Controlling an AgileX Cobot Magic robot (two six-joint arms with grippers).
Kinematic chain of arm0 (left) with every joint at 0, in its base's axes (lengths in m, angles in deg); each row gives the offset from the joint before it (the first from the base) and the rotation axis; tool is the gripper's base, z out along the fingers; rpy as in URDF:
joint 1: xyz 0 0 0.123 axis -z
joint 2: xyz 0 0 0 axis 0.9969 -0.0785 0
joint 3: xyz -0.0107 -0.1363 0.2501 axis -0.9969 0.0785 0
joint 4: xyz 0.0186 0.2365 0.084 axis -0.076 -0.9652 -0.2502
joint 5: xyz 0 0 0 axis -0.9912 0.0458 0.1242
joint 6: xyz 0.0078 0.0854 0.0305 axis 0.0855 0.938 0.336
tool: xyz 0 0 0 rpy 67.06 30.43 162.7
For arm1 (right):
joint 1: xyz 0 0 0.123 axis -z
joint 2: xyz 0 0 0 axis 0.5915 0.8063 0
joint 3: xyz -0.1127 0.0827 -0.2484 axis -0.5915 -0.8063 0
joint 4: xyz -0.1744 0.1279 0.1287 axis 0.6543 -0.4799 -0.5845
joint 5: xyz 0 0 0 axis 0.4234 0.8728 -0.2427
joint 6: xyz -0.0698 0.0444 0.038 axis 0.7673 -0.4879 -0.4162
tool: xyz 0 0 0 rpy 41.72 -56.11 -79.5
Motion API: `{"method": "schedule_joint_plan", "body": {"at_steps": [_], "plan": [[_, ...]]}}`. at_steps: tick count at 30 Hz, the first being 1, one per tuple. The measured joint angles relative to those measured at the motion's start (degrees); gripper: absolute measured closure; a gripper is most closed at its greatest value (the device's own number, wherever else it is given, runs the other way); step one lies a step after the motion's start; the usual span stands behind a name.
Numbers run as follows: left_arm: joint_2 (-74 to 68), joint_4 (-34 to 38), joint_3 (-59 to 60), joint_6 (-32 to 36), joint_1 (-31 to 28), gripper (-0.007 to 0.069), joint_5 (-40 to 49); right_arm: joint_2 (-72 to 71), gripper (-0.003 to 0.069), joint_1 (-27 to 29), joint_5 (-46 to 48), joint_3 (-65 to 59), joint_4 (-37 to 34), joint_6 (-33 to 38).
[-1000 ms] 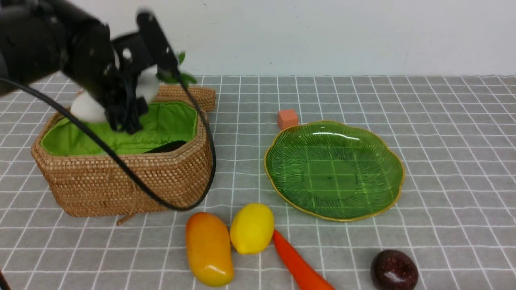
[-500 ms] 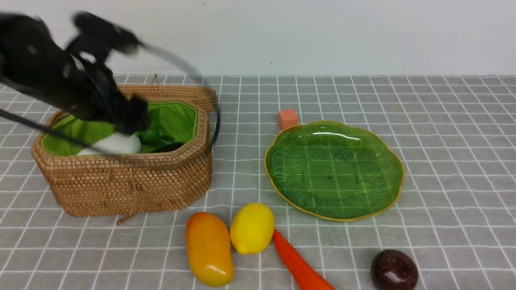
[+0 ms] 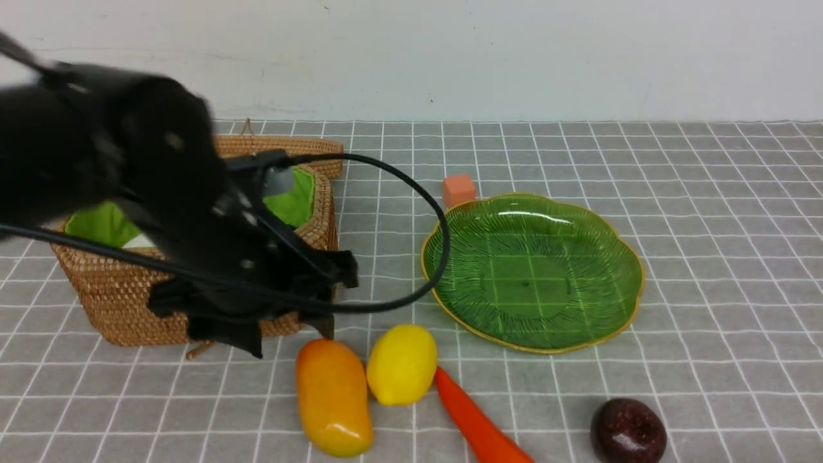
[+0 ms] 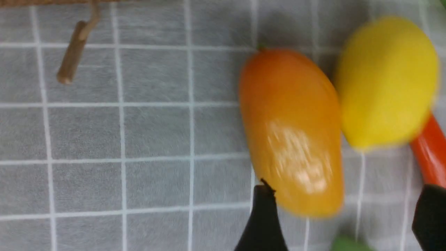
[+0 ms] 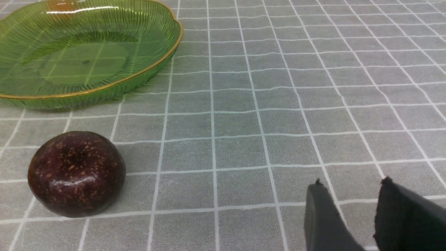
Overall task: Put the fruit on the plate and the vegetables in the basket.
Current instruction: Grab the mango with your left arm and place it on the right plate
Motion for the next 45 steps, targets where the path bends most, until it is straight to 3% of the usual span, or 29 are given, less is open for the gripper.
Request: {"method": "schedule_joint_plan", "body": {"at_steps": [2,7,16,20,26,30,36,40,45], "plan": [[-3.76,-2.73,0.00,-5.91,1.07,0.0081,-1.30,0.00,0.0418,0.00,0.00,0.00,0.00,0.00],[-10.95,-1.97,0.00,-8.10,1.24,0.0075,-3.09,0.00,0.0418,0.00,0.00,0.00,0.00,0.00],[-14.15,-5.09,-0.60,-7.05,1.50,0.0099,-4.68,0.00,0.0418,0.00,0.00,0.00,0.00,0.00],[-11.77,-8.05,-0.20,-6.04,1.44,0.0099,-0.74,0.00,0.0418,0.00,0.00,0.00,0.00,0.00],[-2.69,-6.15,-2.68,0.26,1.32,0.0099,4.34,0.00,0.0418,0.00,0.00,0.00,0.00,0.00],[3.00,0.60,-11.52,8.46,1.32,0.0099,5.05,0.00,0.0418,0.00,0.00,0.00,0.00,0.00],[-3.29,8.46,-25.62,15.45,1.99,0.0099,4.18,0.00,0.0418,0.00,0.00,0.00,0.00,0.00],[-13.80,9.19,-34.85,16.12,3.95,0.0099,0.24,0.00,0.0418,0.00,0.00,0.00,0.00,0.00],[-26.91,9.19,-43.75,12.37,6.29,0.0099,-3.08,0.00,0.0418,0.00,0.00,0.00,0.00,0.00]]}}
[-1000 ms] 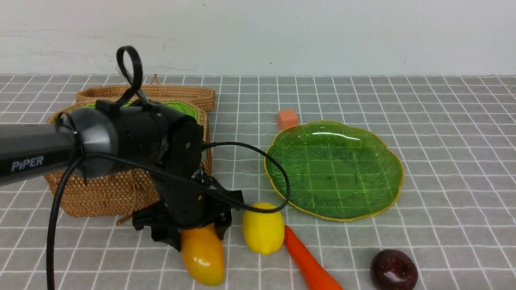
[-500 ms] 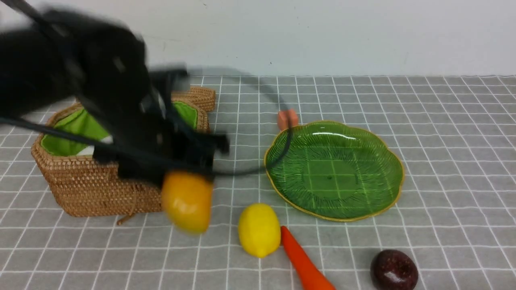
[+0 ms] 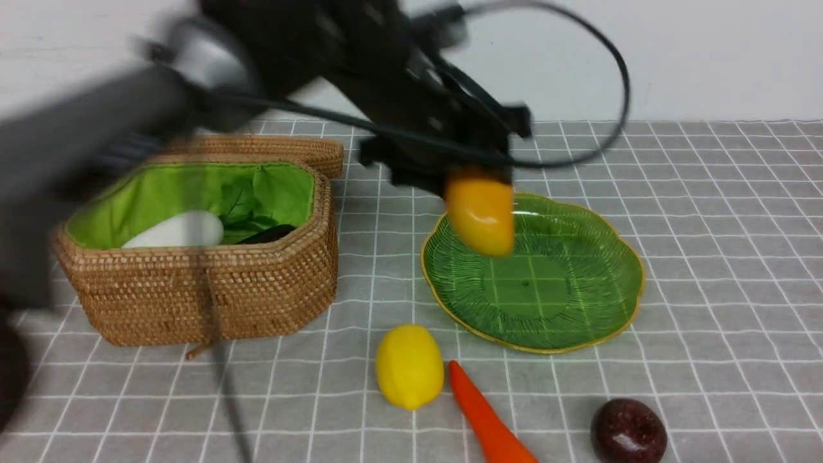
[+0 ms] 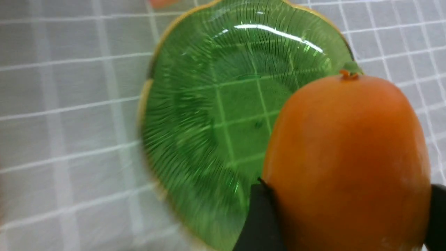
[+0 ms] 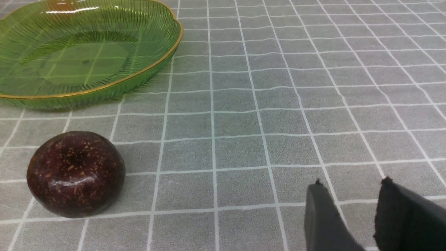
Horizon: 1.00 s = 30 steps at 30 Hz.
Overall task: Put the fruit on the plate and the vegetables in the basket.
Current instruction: Grab the mango with your left arm and place it on the right plate, then grab a lemon with your left arm and place it on the plate on the right
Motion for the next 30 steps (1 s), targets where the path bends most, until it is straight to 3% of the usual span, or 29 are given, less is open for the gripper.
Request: {"method": "schedule_joint_plan", "body": {"at_steps": [8,12,15,23,30], "plan": [[-14.88,-0.59,-10.10,-7.36,2.53,0.0093,-1.53,0.00,0.0418,0.00,0.00,0.00,0.00,0.00],[-15.50,-1.09,-10.70,-8.36,2.53,-0.0012,-0.06,0.00,0.0418,0.00,0.00,0.00,0.00,0.00],[-14.15,-2.32,-11.56,-7.63,2.40,-0.0041,3.26,0.00,0.0418,0.00,0.00,0.00,0.00,0.00],[-0.67,-8.52,-10.78,-0.79,0.93,0.0016,20.29,0.00,0.0418,0.00,0.00,0.00,0.00,0.00],[11.67,-10.97,4.67,-0.08,0.88,0.0053,21.45,0.00,0.0418,0.00,0.00,0.00,0.00,0.00]]}}
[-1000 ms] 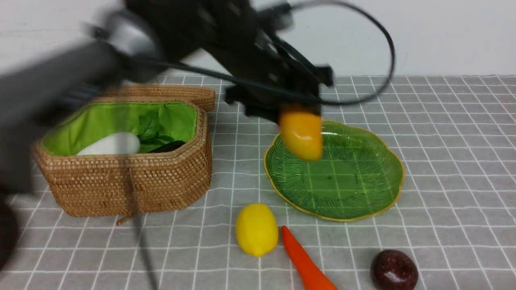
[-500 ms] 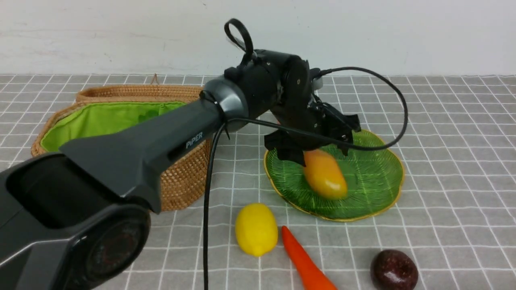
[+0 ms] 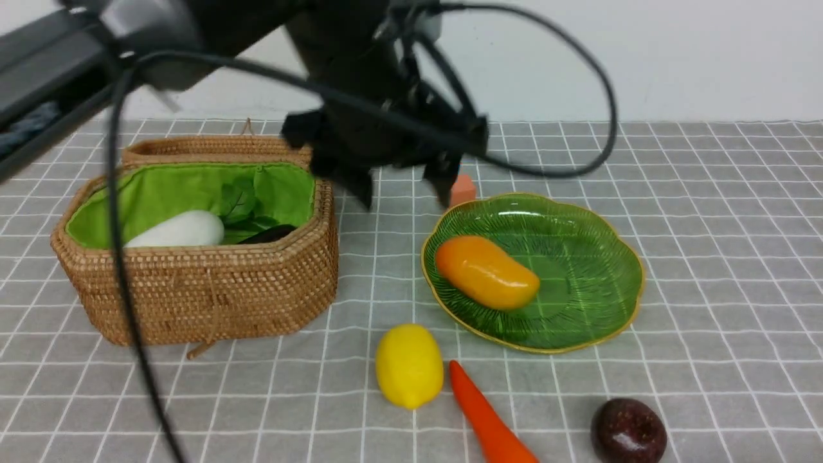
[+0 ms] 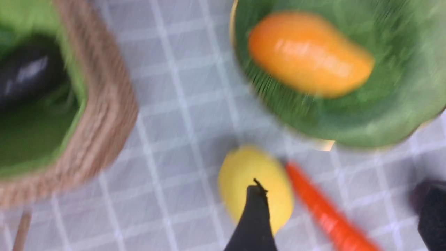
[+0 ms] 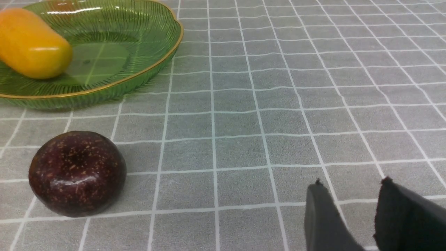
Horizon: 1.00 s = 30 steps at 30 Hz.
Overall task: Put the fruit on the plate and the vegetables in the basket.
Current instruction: Grab a lemon with your left arm and place it on the plate on the right
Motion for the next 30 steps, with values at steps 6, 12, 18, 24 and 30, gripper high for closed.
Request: {"method": "schedule_joint_plan", "body": {"at_steps": [6,12,18,24,30], "plan": [[-1.44,0.13,16.10,-10.51,0.00,0.0054,-9.32,0.00,0.0418,0.00,0.00,0.00,0.00,0.00],[-7.92,1.85,19.65,-14.11,0.00,0.0054,-17.71,0.00,0.0418,0.00,0.00,0.00,0.00,0.00],[-11.30,2.72,19.37,-14.52,0.00,0.0062,-20.78,0.00,0.0418,0.00,0.00,0.00,0.00,0.00],[-9.83,2.42,19.27,-14.35,0.00,0.0076,-19.24,0.00,0.0418,0.00,0.00,0.00,0.00,0.00],[-4.48,2.27,11.96,-12.36,0.00,0.0076,-18.00,0.00,0.0418,0.00,0.00,0.00,0.00,0.00]]}}
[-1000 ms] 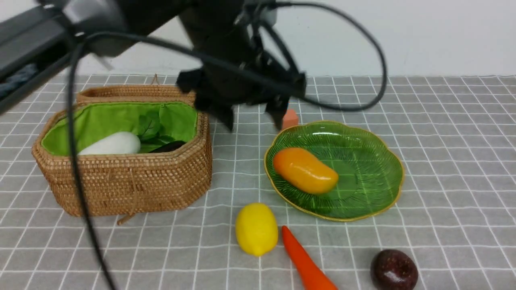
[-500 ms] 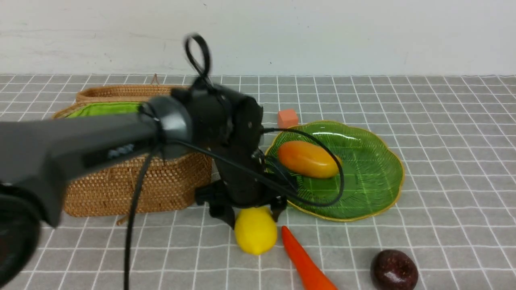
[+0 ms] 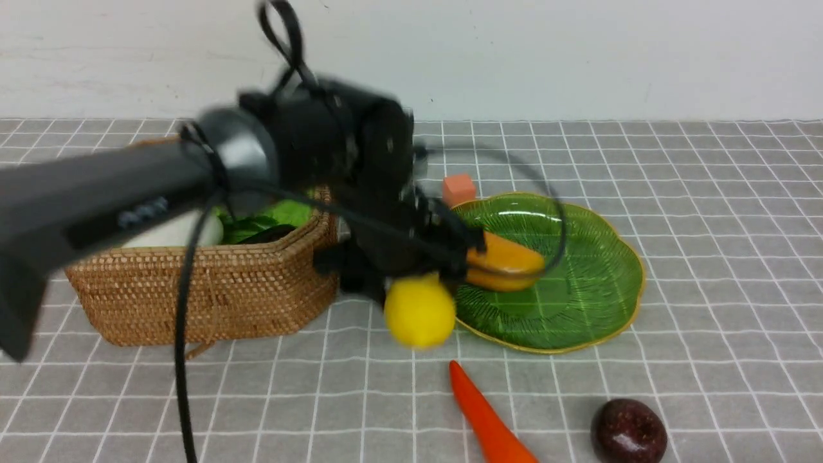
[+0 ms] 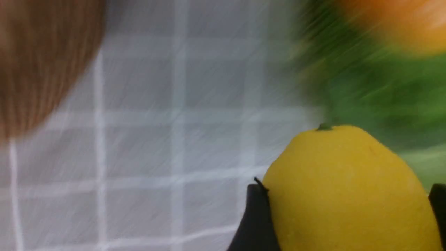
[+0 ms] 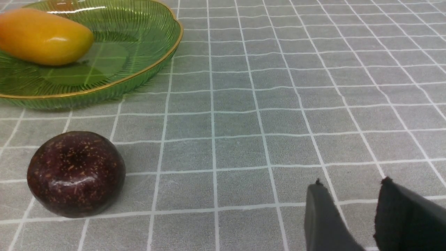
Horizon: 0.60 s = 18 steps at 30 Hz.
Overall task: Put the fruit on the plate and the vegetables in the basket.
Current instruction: Grab a lemon with your left arm and place it on the plate on the right
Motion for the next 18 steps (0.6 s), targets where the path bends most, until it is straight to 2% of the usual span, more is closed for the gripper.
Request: {"method": "schedule_joint_plan", "body": {"at_steps": [5,11,13,14,17,18], "plan": [[-0.53,1.17,-7.63,0.19,0.00,0.0076,-4.61,0.00,0.0418,0.00,0.00,0.00,0.00,0.00],[-6.62,8.98,-10.79,0.33,0.00,0.0076,-13.13,0.00,0.0418,0.00,0.00,0.00,0.00,0.00],[-10.74,14.13,-11.95,2.40,0.53,0.0076,-16.73,0.00,0.0418,0.00,0.00,0.00,0.00,0.00],[-11.06,14.48,-12.05,2.68,0.69,0.0076,-16.94,0.00,0.0418,0.00,0.00,0.00,0.00,0.00],[-16.03,17.81,-14.51,9.25,2.80,0.0074,-19.57,0.00,0.0418,0.00,0.00,0.00,0.00,0.00],[-17.32,18.23,-15.10,11.91,3.85,0.0052,-20.05,0.00,0.0418,0.00,0.00,0.00,0.00,0.00]]}}
